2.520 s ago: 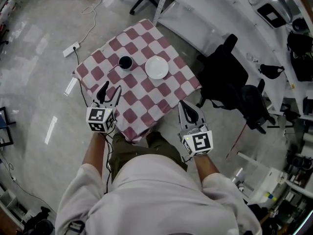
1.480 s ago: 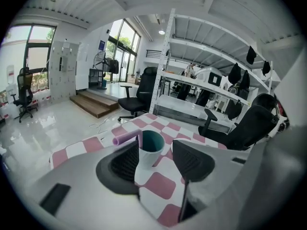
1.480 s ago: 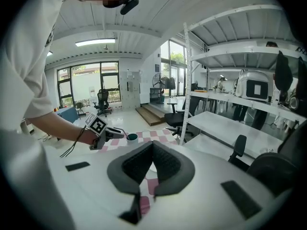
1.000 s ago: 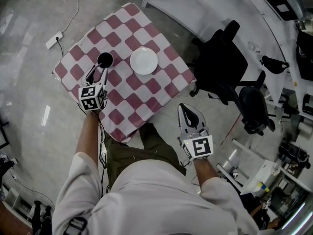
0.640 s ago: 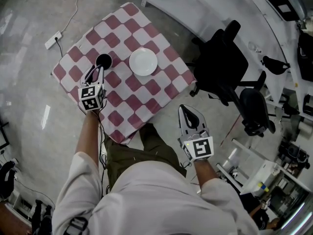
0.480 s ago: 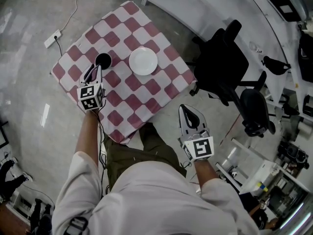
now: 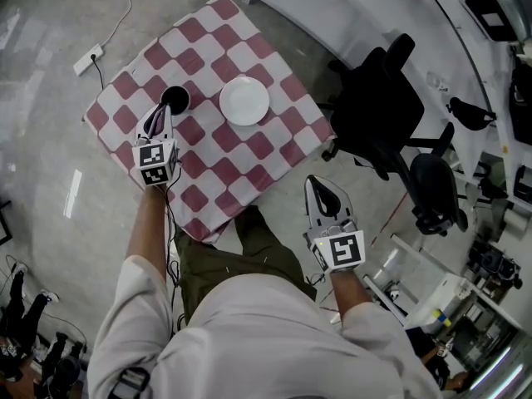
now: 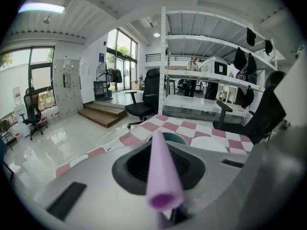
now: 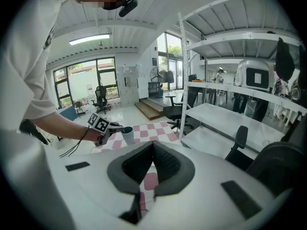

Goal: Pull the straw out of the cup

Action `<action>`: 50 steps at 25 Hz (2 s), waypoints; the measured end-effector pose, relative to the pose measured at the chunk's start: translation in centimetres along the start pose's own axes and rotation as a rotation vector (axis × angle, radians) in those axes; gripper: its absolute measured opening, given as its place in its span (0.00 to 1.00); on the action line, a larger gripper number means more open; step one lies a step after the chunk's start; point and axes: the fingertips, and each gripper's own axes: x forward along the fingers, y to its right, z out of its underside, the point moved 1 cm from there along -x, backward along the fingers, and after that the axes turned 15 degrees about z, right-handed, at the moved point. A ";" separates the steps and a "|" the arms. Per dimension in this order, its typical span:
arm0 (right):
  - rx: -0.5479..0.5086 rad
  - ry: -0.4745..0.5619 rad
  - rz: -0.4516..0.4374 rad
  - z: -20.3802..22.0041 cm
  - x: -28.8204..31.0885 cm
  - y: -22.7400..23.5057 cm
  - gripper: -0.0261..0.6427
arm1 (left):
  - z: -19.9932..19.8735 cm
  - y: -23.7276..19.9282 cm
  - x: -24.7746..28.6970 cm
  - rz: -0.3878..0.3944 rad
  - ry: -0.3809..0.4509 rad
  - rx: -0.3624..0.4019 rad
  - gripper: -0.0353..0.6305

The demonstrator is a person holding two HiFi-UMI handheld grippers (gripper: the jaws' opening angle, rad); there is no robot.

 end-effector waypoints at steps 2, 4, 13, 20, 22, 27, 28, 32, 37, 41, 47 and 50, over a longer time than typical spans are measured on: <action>-0.001 -0.001 -0.002 0.0 0.0 0.0 0.04 | 0.0 0.0 0.0 0.001 -0.001 0.007 0.11; -0.003 0.002 -0.004 0.0 0.0 -0.1 0.04 | 0.0 0.0 -0.2 -0.002 0.000 0.004 0.11; -0.008 0.027 -0.013 -0.7 -0.4 -0.6 0.04 | -1.3 0.5 -1.4 0.011 0.029 0.005 0.11; -0.011 0.058 -0.027 -1.8 -0.8 -1.7 0.04 | -3.1 1.2 -3.1 0.033 0.055 0.015 0.11; -0.011 0.068 -0.031 -2.1 -1.0 -2.1 0.04 | -3.6 1.4 -3.7 0.040 0.058 0.020 0.11; -0.010 0.097 -0.043 -3.1 -1.4 -3.1 0.04 | -4.9 2.0 -5.6 0.062 0.072 0.024 0.11; -0.010 0.104 -0.044 -3.4 -1.4 -3.2 0.04 | -5.2 2.1 -5.9 0.067 0.075 0.027 0.11; -0.010 0.129 -0.050 -4.4 -1.9 -3.8 0.04 | -6.8 2.7 -7.6 0.086 0.093 0.033 0.11; -0.004 0.166 -0.059 -5.6 -2.2 -4.7 0.04 | -9.1 3.7 -10.0 0.111 0.124 0.055 0.11; -0.003 0.195 -0.068 -7.0 -2.5 -5.6 0.04 | -10.8 4.5 -12.0 0.136 0.141 0.072 0.11; -0.007 0.239 -0.079 -8.8 -2.9 -6.7 0.04 | -12.9 5.5 -14.9 0.158 0.165 0.104 0.11; -0.010 0.259 -0.087 -9.6 -3.3 -7.3 0.04 | -14.0 6.2 -16.8 0.170 0.184 0.113 0.11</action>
